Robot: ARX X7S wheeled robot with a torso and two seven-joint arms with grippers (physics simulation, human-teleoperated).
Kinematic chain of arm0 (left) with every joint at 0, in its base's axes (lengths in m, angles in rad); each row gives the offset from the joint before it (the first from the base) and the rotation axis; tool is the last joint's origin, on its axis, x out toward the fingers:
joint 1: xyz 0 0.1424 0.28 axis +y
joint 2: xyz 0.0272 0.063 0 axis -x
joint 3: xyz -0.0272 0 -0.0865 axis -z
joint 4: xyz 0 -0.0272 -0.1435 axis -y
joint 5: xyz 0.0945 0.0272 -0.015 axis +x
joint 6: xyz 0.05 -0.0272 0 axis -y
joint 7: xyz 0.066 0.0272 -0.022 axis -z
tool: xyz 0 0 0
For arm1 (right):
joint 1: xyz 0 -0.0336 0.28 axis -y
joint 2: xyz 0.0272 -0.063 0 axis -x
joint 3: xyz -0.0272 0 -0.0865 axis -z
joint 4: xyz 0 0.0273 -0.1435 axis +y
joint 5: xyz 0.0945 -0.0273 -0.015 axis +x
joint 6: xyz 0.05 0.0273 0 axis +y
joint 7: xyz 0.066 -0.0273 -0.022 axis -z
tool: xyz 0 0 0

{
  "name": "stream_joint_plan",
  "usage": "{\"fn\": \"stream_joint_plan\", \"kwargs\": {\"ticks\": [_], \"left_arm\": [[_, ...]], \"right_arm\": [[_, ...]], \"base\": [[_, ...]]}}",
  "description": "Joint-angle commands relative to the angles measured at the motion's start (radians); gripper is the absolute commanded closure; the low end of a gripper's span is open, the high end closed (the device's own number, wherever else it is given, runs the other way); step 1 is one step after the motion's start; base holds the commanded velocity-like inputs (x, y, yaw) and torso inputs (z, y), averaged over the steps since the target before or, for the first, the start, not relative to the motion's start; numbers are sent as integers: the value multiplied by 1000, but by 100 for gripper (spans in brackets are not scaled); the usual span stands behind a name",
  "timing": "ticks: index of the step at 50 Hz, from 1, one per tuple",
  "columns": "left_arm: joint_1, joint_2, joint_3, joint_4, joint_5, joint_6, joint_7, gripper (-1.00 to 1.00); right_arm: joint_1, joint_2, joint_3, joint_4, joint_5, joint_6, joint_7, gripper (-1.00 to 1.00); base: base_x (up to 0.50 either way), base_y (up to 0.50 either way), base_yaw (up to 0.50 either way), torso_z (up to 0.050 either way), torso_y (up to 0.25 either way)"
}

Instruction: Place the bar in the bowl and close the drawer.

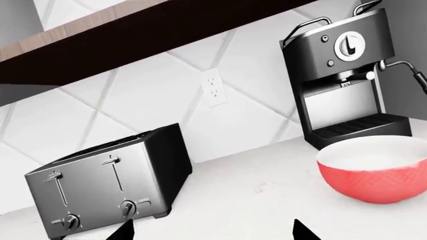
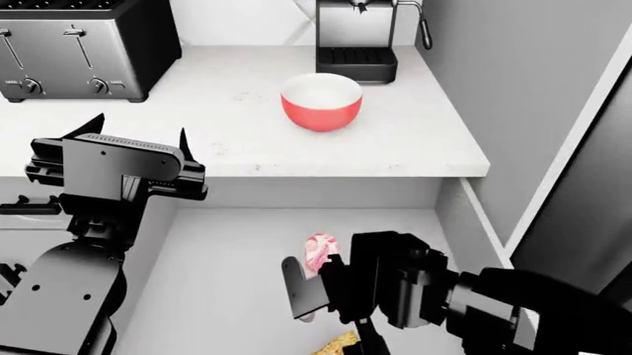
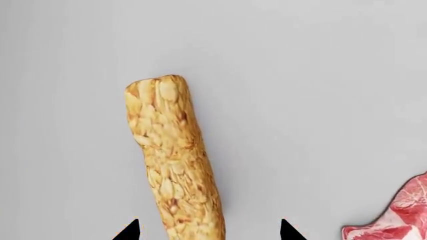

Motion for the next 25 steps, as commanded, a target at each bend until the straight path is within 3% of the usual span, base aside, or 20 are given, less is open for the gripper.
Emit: {"fn": "stream_joint_plan", "kwargs": {"ticks": [1, 25], "left_arm": [[2, -3, 1, -1, -1, 0, -3, -100], [1, -8, 5, -13, -3, 9, -5, -100]], "right_arm": [[-38, -30, -18, 71, -11, -46, 10, -100], [-65, -40, -69, 77, -25, -34, -18, -100]], "base": [[0, 0, 0, 0, 0], [0, 0, 0, 0, 0]]}}
